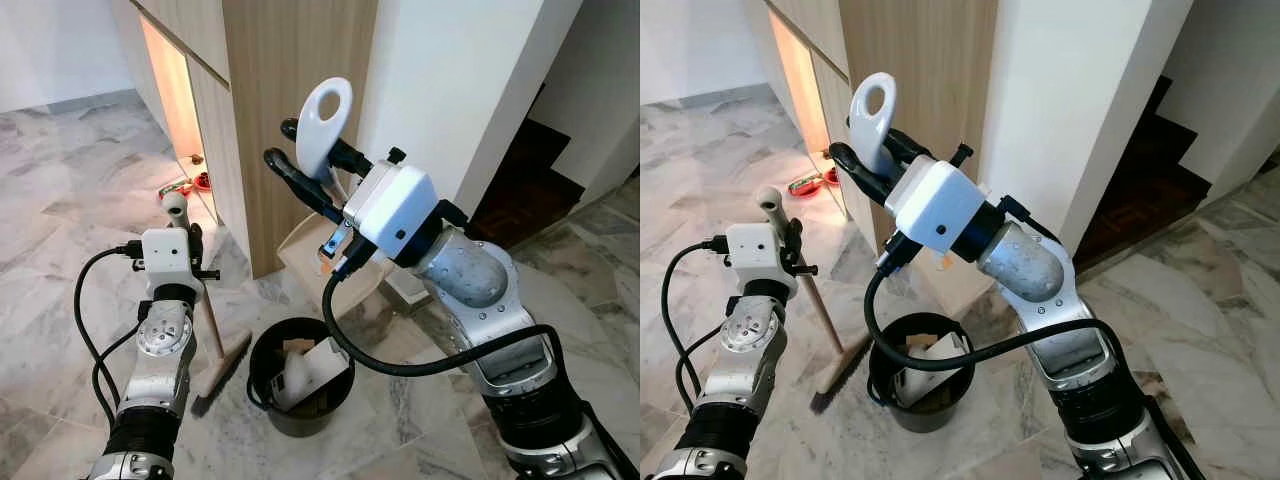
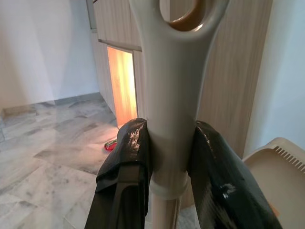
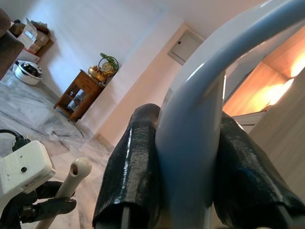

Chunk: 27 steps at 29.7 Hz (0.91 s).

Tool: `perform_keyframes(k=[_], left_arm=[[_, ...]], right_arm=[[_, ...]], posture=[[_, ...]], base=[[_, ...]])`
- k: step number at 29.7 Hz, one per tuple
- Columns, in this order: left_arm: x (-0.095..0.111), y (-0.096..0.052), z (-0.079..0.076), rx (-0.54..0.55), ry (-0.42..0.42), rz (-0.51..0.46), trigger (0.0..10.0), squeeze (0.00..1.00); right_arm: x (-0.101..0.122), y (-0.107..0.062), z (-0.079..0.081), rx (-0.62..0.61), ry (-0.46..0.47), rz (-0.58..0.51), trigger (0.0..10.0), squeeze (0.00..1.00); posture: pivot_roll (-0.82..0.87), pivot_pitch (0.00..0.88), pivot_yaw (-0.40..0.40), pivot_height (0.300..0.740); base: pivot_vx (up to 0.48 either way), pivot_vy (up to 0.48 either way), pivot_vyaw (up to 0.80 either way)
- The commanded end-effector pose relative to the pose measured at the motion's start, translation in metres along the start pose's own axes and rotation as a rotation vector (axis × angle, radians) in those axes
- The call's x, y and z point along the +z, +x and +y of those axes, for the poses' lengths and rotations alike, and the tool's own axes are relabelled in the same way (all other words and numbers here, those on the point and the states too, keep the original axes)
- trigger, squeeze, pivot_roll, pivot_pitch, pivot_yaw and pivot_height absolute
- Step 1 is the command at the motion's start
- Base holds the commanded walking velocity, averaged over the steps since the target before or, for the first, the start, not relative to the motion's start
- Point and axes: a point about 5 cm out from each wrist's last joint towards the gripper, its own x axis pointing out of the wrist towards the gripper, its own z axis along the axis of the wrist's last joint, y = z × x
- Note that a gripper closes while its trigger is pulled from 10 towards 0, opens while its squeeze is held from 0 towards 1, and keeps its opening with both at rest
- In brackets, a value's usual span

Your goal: Sweep floor

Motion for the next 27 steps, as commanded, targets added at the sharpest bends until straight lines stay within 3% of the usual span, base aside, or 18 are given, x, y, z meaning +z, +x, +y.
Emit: perform_keyframes(k=[1, 16, 18, 19, 20, 22, 23, 27], left_arm=[[0.013, 0.007, 0.000, 0.002, -0.004, -0.063, 10.0, 0.00], [0.013, 0.007, 0.000, 0.002, -0.004, -0.063, 10.0, 0.00], [0.004, 0.002, 0.005, 0.014, 0.017, -0.033, 10.0, 0.00], [0.001, 0.000, 0.007, 0.018, 0.023, -0.024, 10.0, 0.00], [0.000, -0.001, 0.008, 0.020, 0.026, -0.020, 10.0, 0.00], [0.000, -0.001, 0.009, 0.020, 0.027, -0.019, 10.0, 0.00], [-0.001, -0.001, 0.009, 0.021, 0.029, -0.017, 10.0, 0.00], [-0.001, -0.002, 0.009, 0.021, 0.029, -0.017, 10.0, 0.00]], right_arm=[[0.019, 0.003, -0.005, 0.002, -0.062, -0.077, 10.0, 0.00], [0.019, 0.003, -0.005, 0.002, -0.062, -0.077, 10.0, 0.00], [-0.065, -0.037, -0.029, -0.353, -0.116, 0.390, 10.0, 0.00], [-0.089, -0.059, -0.032, -0.454, -0.153, 0.535, 10.0, 0.00], [-0.101, -0.072, -0.032, -0.508, -0.161, 0.609, 10.0, 0.00], [-0.103, -0.075, -0.030, -0.525, -0.126, 0.609, 10.0, 0.00], [-0.102, -0.077, -0.028, -0.564, -0.059, 0.586, 10.0, 0.00], [-0.102, -0.078, -0.029, -0.597, -0.016, 0.571, 10.0, 0.00]], posture=[[0.03, 0.000, -0.044, 0.740], [0.03, 0.000, -0.044, 0.740], [0.04, 0.000, -0.043, 0.740], [0.04, 0.000, -0.043, 0.740], [0.04, 0.003, -0.043, 0.740], [0.04, 0.002, -0.043, 0.740], [0.03, 0.004, -0.042, 0.740], [0.03, 0.000, -0.041, 0.740]], base=[[0.000, 0.000, 0.00], [0.000, 0.000, 0.00], [0.000, 0.000, 0.00], [0.000, 0.000, 0.00], [0.000, 0.000, 0.00], [0.000, 0.000, 0.00], [0.000, 0.000, 0.00], [0.000, 0.000, 0.00]])
